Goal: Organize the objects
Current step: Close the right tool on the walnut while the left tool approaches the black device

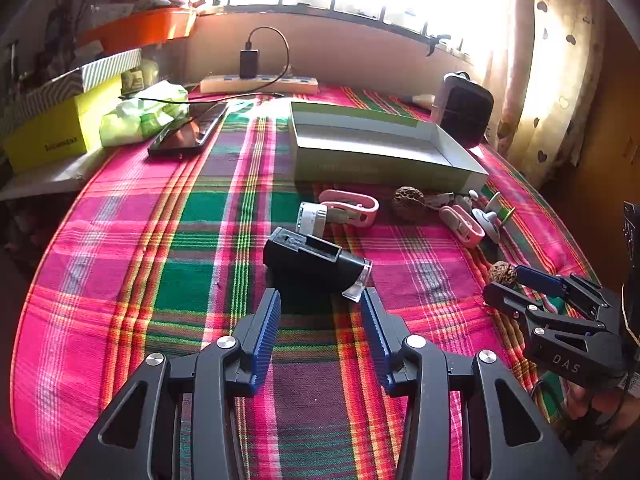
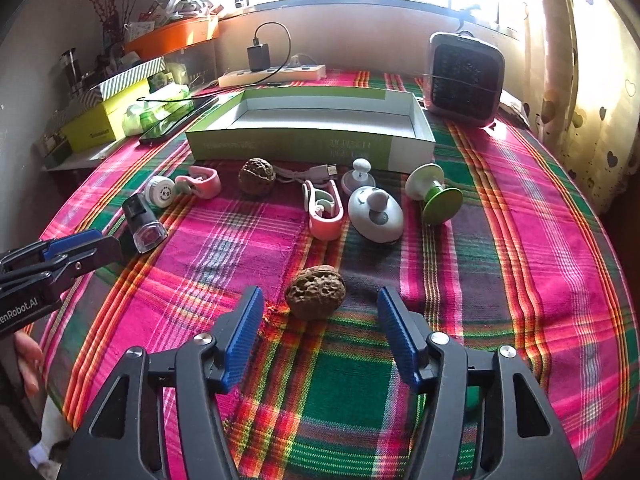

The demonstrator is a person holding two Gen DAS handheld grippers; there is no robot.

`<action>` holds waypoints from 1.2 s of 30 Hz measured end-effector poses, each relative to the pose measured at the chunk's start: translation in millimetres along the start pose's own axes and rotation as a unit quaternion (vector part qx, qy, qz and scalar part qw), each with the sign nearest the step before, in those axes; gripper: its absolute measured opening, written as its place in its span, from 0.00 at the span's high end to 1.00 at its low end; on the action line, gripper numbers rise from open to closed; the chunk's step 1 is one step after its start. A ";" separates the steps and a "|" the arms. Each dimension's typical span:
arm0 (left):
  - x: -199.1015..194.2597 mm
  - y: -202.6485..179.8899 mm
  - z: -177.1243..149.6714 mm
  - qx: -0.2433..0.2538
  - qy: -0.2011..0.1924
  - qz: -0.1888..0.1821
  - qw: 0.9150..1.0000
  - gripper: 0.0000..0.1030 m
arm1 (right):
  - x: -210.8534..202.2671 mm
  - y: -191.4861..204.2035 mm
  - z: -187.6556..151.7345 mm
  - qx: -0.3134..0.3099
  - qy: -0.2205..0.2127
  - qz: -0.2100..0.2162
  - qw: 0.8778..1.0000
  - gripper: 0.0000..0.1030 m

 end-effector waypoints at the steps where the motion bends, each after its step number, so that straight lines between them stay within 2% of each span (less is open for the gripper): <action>1: 0.2 0.9 2.7 -0.001 -0.004 -0.002 1.000 0.61 | 0.5 -0.2 0.2 0.000 0.001 0.001 1.000 0.49; 7: 9.1 8.9 20.6 -0.013 -0.011 -0.008 1.000 0.61 | 2.0 -2.0 2.1 0.002 0.001 0.009 1.000 0.68; 12: 18.8 16.4 30.8 -0.025 -0.007 -0.007 1.000 0.61 | 1.3 -3.5 1.9 0.007 -0.001 0.012 1.000 0.68; 16: 23.7 17.1 30.6 -0.029 -0.001 -0.020 0.999 0.61 | 0.6 -3.1 1.4 0.008 -0.001 0.013 1.000 0.68; 25: 24.3 3.9 23.2 -0.019 0.014 -0.043 0.999 0.61 | -1.4 -5.5 -0.2 0.013 -0.001 0.014 1.000 0.68; 34: 22.1 -26.2 5.5 0.012 0.038 -0.075 0.996 0.61 | -3.8 -9.6 -3.2 0.017 -0.001 0.012 1.000 0.68; 36: 23.9 -29.5 4.0 0.013 0.043 -0.066 0.997 0.61 | -4.6 -9.4 -4.0 0.016 -0.002 0.012 1.000 0.68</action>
Point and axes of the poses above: each gripper's, at about its wrist camera, not at the fingertips, and x roughly the way its jaws point, y to its left, z to its top, the point moved 7 cm from there along x, roughly the way its jaws point, and after that the axes turned 12 degrees about -x, right-handed, at the moved point
